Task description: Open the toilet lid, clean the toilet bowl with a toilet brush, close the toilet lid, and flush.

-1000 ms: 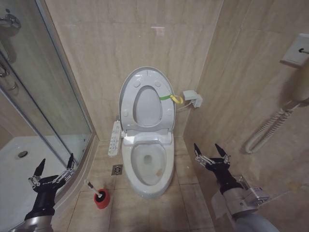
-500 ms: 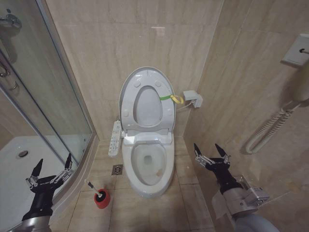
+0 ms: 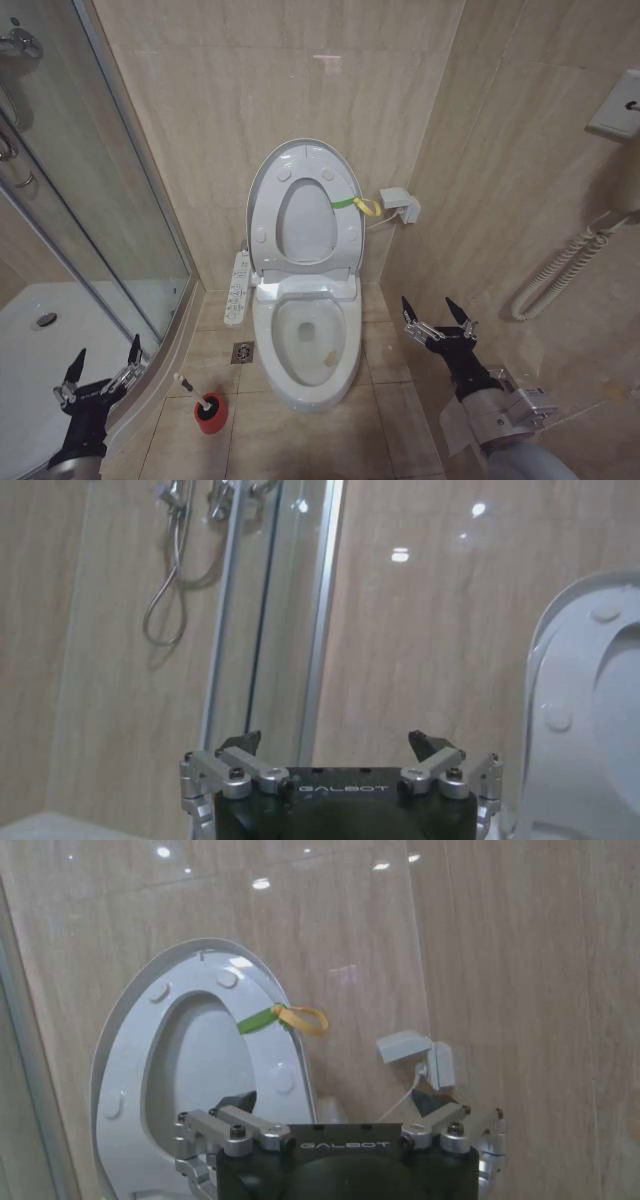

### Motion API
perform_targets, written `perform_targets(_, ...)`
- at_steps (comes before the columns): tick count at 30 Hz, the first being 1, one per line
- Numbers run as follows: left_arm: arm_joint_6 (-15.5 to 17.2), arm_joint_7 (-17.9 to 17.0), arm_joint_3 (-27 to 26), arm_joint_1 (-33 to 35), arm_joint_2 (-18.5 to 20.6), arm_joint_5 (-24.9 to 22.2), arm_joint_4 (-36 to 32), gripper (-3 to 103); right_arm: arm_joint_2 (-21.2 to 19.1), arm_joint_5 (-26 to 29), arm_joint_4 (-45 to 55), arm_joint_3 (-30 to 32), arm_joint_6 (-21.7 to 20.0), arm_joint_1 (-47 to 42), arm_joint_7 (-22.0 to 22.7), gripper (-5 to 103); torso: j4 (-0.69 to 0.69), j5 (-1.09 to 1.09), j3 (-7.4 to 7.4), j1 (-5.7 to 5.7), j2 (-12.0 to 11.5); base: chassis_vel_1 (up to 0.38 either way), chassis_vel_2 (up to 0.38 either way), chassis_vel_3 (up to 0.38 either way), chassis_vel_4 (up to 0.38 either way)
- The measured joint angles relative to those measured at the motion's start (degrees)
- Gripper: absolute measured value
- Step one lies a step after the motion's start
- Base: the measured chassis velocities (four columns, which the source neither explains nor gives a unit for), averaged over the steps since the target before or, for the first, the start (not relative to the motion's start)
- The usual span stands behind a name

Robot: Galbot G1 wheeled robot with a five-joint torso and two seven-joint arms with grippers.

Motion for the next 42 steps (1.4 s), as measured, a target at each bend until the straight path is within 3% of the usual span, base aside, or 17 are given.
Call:
perform_targets(9,-0.26,-1.27,0.65,-2.38,0.45,2.09,8.11,99,0.00,0.00,0.00,0.00,0.00,0.00,0.00,100,0.00,0.01,0.00,0.00,0.00,0.000,0.000,0.000,0.000)
perform_targets(19,-0.24,-2.74,4.04,-7.72,-0.61,3.14,22.79,100,0.00,0.00,0.00,0.00,0.00,0.00,0.00,100,0.00,0.01,0.00,0.00,0.00,0.000,0.000,0.000,0.000)
perform_targets(31,-2.03,2.50,8.13,-14.76,-0.24,2.34,31.39,100,0.00,0.00,0.00,0.00,0.00,0.00,0.00,100,-0.01,0.01,0.00,0.00,0.00,0.000,0.000,0.000,0.000)
perform_targets(42,-2.19,3.58,10.81,-19.94,-0.05,2.93,39.84,100,0.00,0.00,0.00,0.00,0.00,0.00,0.00,100,-0.01,0.01,0.00,0.00,0.00,0.000,0.000,0.000,0.000)
